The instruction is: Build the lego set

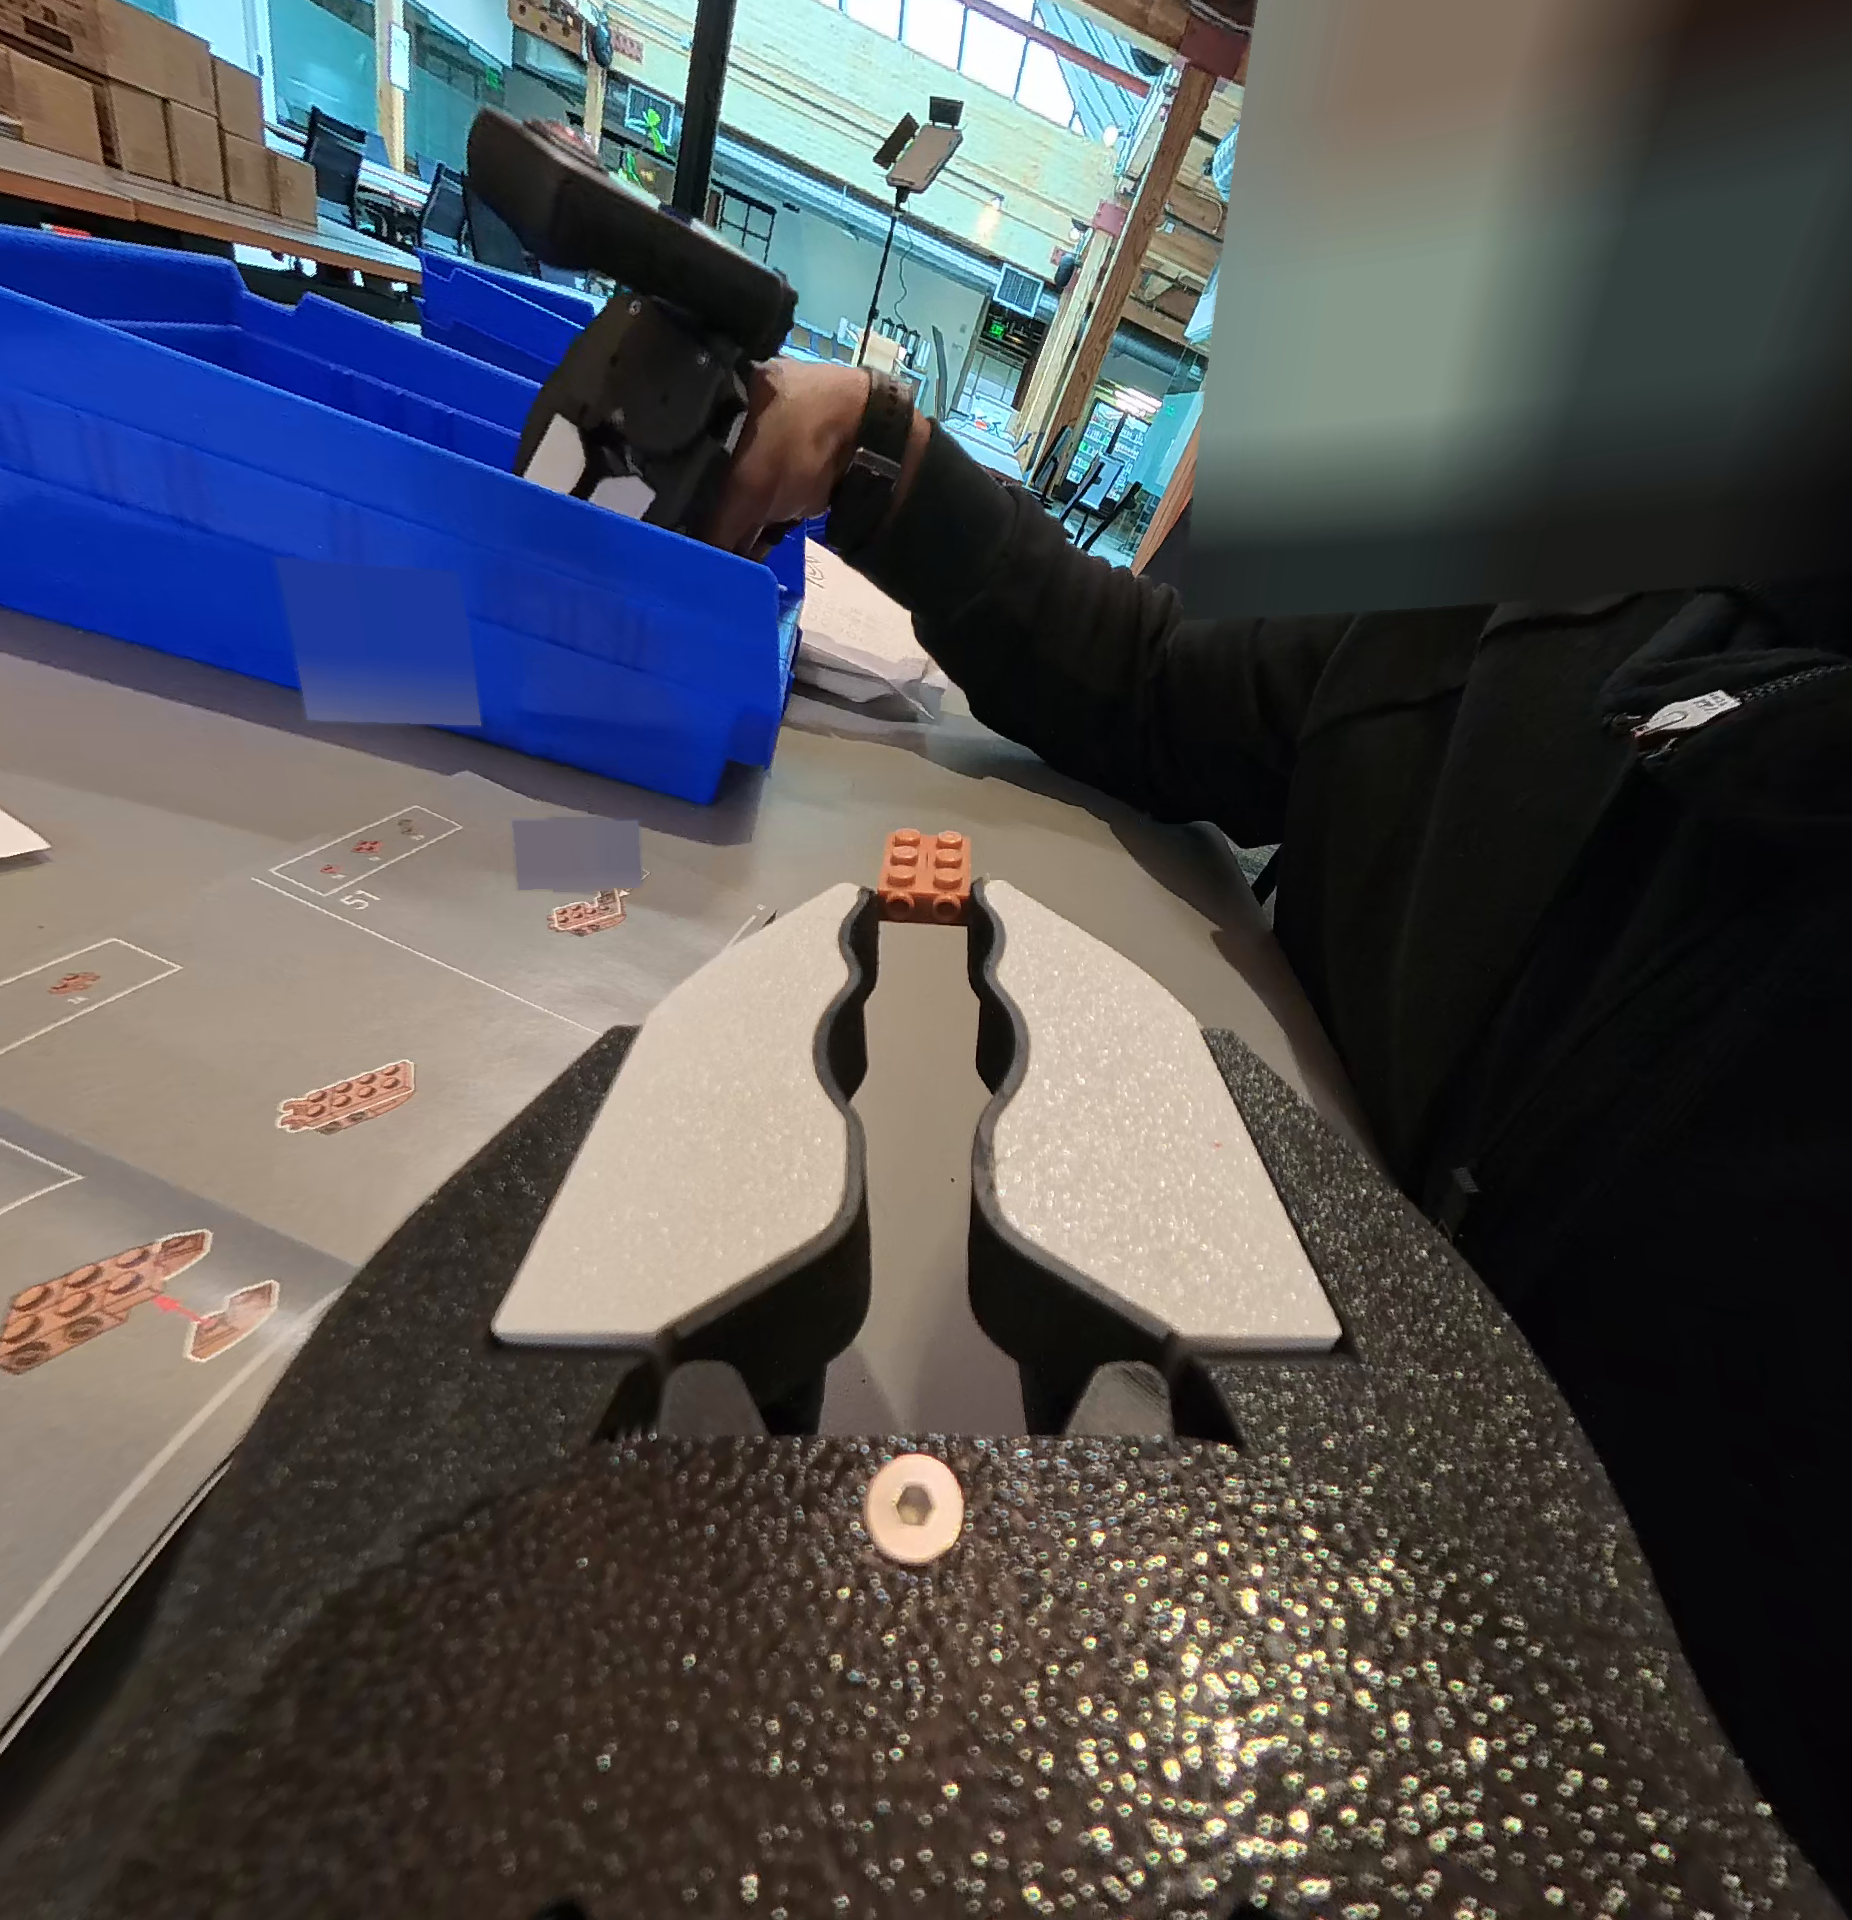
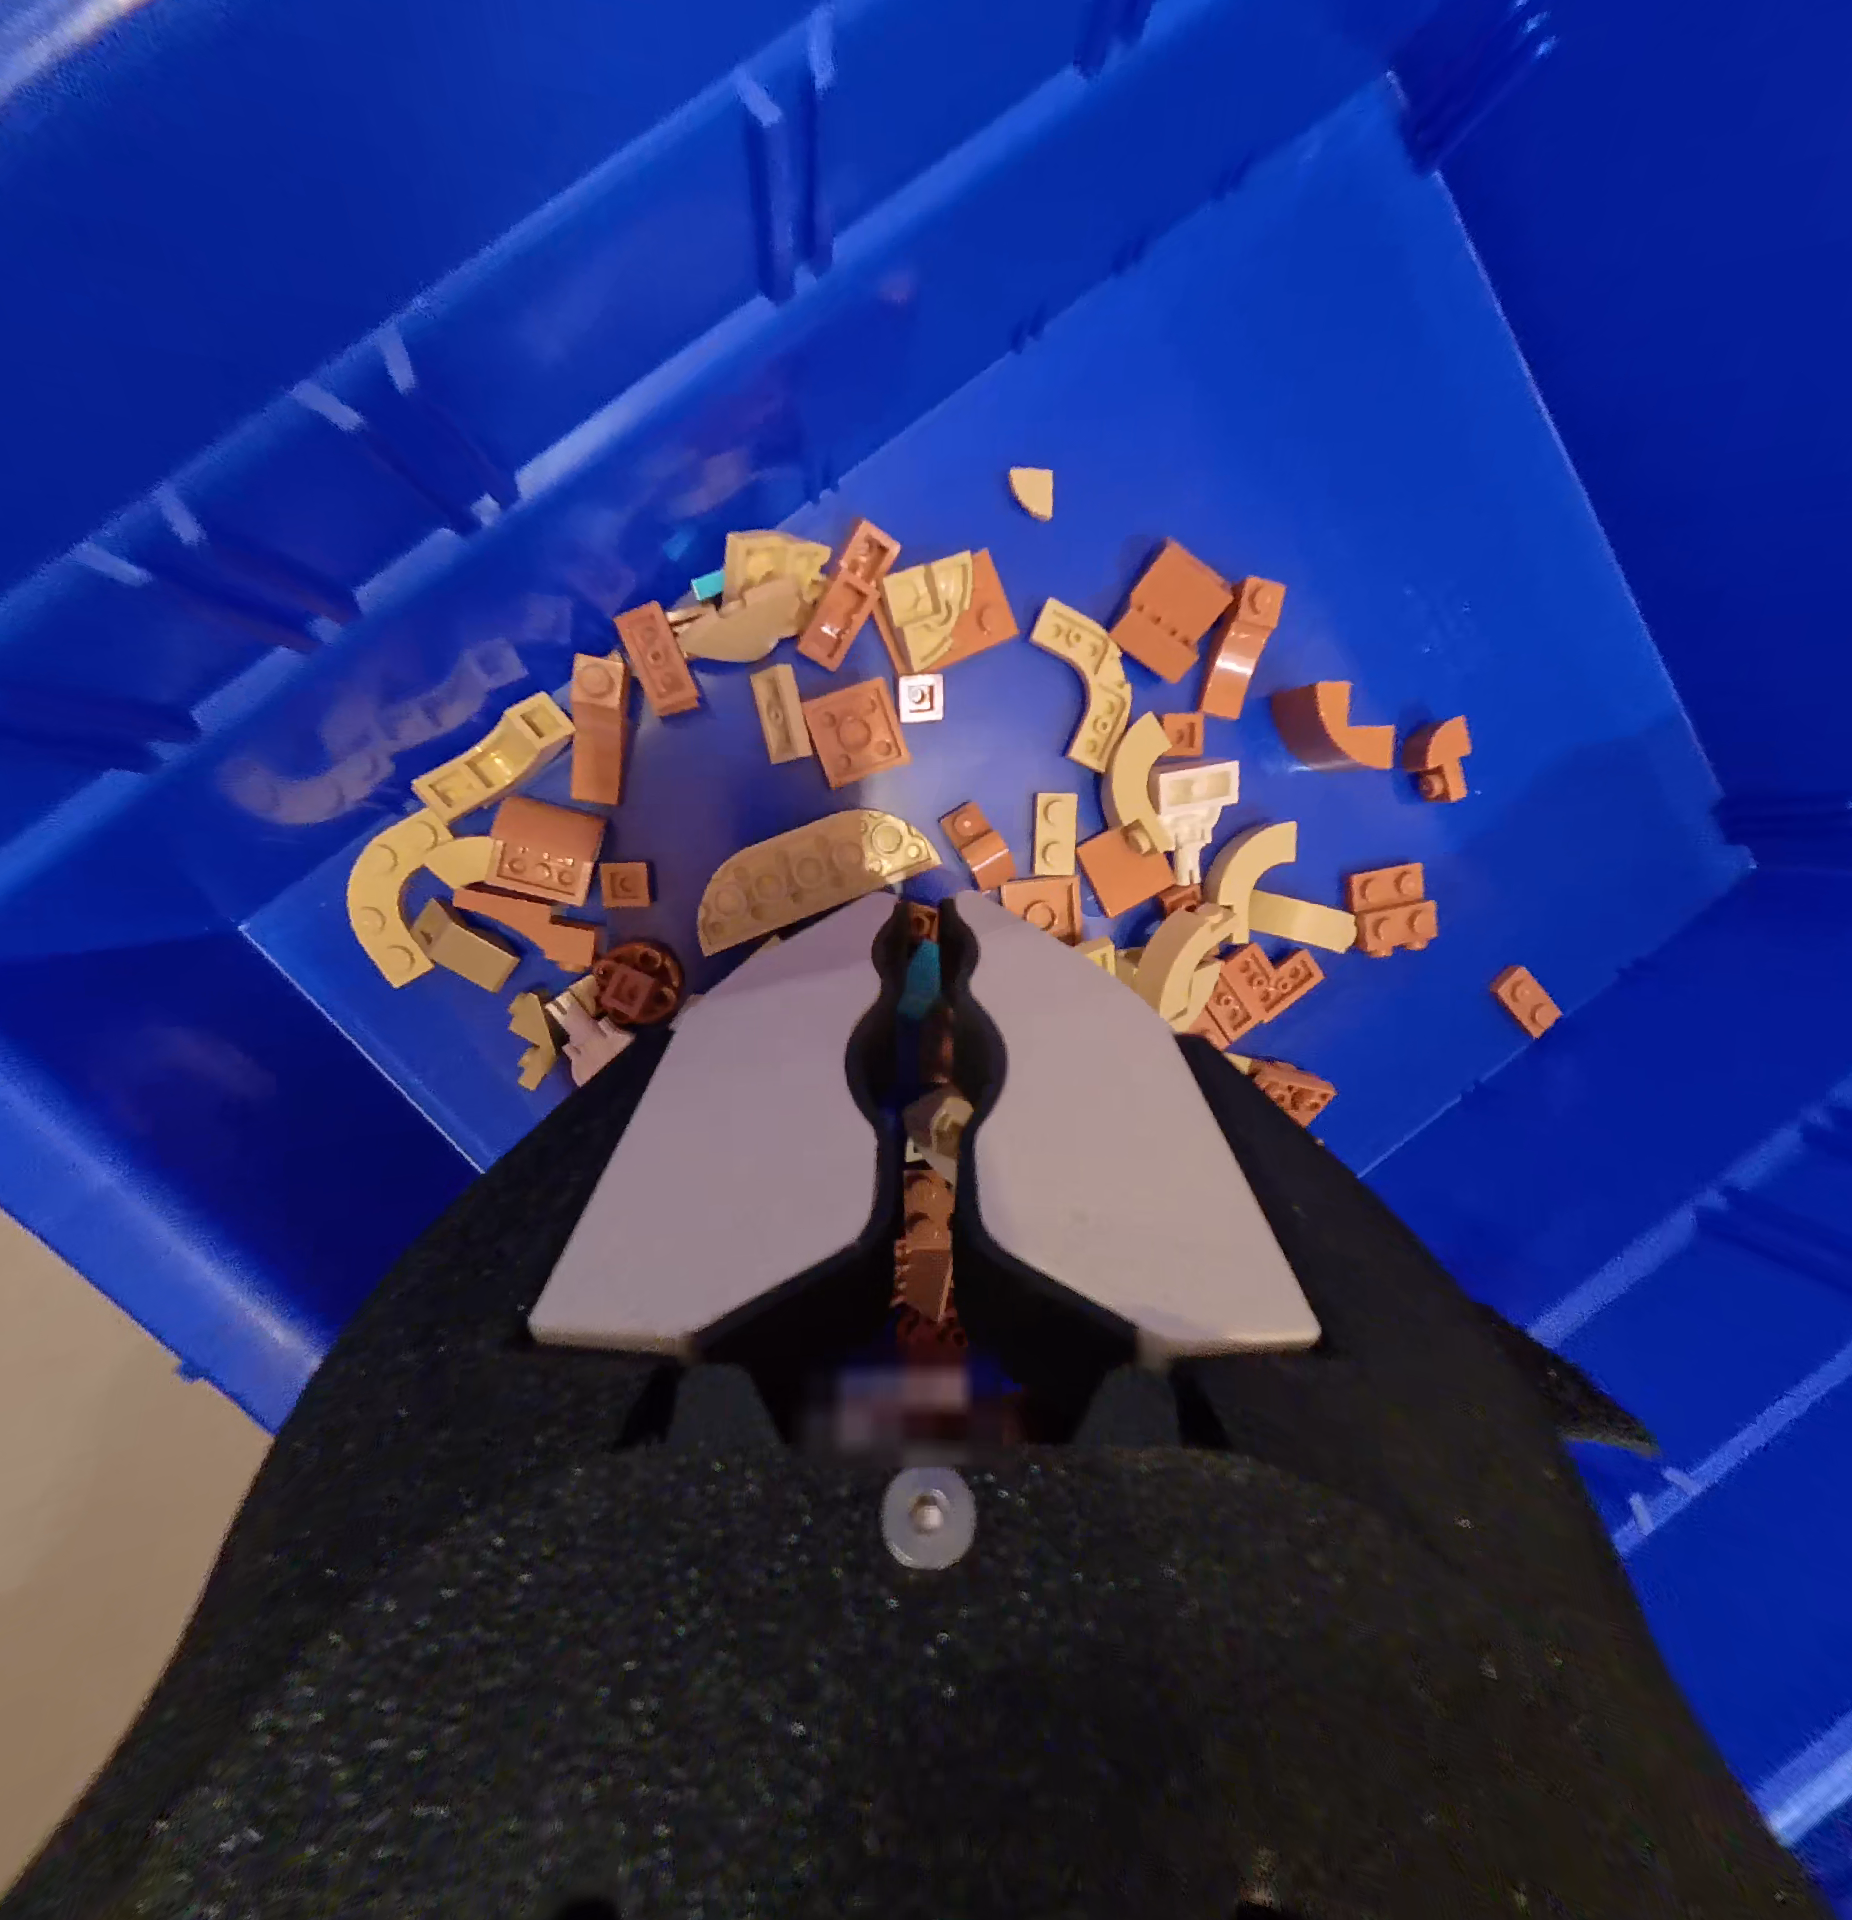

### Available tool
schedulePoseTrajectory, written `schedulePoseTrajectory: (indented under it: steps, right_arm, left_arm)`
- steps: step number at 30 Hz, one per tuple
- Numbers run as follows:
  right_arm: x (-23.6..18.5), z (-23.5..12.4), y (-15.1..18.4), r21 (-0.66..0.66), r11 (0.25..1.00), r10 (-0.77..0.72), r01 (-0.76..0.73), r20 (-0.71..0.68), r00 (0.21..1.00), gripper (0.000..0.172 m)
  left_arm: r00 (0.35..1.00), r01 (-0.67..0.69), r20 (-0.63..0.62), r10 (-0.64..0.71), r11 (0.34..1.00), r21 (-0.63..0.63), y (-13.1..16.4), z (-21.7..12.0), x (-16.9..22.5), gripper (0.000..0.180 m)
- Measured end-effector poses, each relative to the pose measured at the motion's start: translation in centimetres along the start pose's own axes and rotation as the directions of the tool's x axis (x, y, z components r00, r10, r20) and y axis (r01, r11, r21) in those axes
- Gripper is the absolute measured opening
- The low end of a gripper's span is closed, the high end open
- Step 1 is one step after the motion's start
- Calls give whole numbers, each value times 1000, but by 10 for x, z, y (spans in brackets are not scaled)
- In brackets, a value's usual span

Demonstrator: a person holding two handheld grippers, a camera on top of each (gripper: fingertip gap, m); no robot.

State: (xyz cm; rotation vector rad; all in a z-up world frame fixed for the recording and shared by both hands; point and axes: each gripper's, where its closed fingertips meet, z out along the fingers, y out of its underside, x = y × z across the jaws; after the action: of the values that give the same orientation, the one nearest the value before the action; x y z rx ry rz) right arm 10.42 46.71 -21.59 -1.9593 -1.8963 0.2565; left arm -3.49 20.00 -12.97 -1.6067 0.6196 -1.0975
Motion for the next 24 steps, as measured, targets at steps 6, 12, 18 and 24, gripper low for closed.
schedulePoseTrajectory:
  steps: [6, 12, 18, 24]
  right_arm:
    - [-8, 3, 11, -62, 998, -31, 32, 24, 999, 7]
    - [-8, 6, 14, -77, 996, -37, 39, 28, 999, 14]
    - [-10, 7, 13, -70, 995, -72, 74, 29, 997, 9]
    - [-1, 6, 10, -69, 996, -63, 61, -35, 997, 7]
  left_arm:
    - [1000, -4, 0, 4, 1000, -2, 0, 0, 0, 16]
    - [1000, -4, -1, 4, 1000, -6, 1, 0, 1, 16]
    - [1000, -3, -2, 3, 1000, -6, 1, 1, 1, 16]
    - [1000, -3, -2, 3, 1000, -5, 1, 0, 0, 16]
